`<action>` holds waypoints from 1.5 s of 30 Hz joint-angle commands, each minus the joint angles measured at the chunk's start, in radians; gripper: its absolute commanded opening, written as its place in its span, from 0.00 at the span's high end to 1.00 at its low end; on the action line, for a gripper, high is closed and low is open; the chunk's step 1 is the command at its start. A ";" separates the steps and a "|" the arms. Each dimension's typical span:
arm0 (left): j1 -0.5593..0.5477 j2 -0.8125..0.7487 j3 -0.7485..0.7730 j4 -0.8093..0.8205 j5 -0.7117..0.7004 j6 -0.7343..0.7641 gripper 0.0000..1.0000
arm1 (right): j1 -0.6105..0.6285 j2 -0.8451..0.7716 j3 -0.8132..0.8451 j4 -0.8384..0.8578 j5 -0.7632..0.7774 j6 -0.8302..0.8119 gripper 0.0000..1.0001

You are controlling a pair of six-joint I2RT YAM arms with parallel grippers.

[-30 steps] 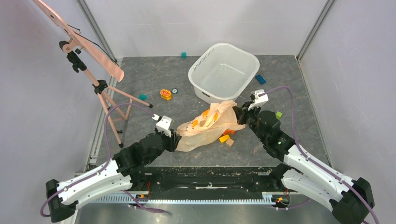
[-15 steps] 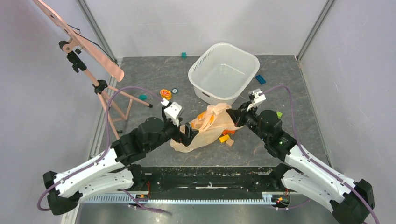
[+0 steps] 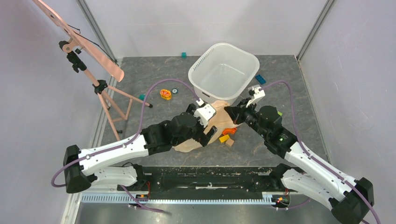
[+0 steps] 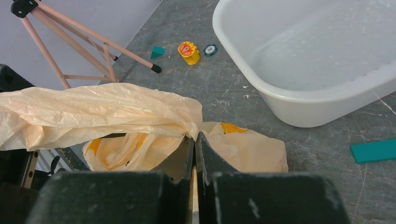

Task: Take the fake fruits out of the plastic bag
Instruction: Untie the plastic bag at the center of the board.

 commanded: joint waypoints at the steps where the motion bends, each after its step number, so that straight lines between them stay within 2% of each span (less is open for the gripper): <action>1: -0.004 0.048 0.067 0.044 -0.090 0.101 0.00 | -0.003 0.003 0.042 0.011 -0.043 0.019 1.00; 12: -0.004 0.216 0.153 0.099 -0.288 0.209 0.00 | -0.003 -0.015 0.033 0.006 -0.079 0.032 1.00; 14: -0.003 0.240 0.162 0.105 -0.327 0.226 0.03 | -0.003 -0.025 0.032 0.000 -0.078 0.033 1.00; 17: -0.002 0.260 0.166 0.106 -0.358 0.235 0.16 | -0.003 -0.038 0.030 -0.009 -0.072 0.037 1.00; 19: -0.003 0.256 0.167 0.101 -0.358 0.235 0.28 | -0.003 -0.048 0.027 -0.008 -0.057 0.047 1.00; 22: -0.003 0.219 0.164 0.093 -0.351 0.229 0.54 | -0.003 -0.061 0.031 -0.010 -0.030 0.051 1.00; 24: -0.002 0.173 0.159 0.085 -0.343 0.220 0.63 | -0.003 -0.070 0.033 -0.019 0.014 0.054 1.00; 28: -0.002 0.032 0.123 0.098 -0.257 0.202 0.64 | -0.003 -0.097 0.022 -0.044 0.117 0.074 1.00; 36: 0.002 -0.239 -0.048 0.202 -0.038 0.163 0.60 | -0.003 -0.197 -0.044 -0.065 0.284 0.096 1.00; 40: 0.004 -0.308 -0.102 0.205 -0.032 0.142 0.60 | -0.002 -0.223 -0.051 -0.086 0.303 0.063 1.00; 45: 0.005 -0.372 -0.159 0.223 -0.027 0.126 0.66 | -0.003 -0.255 -0.084 -0.124 0.316 -0.011 1.00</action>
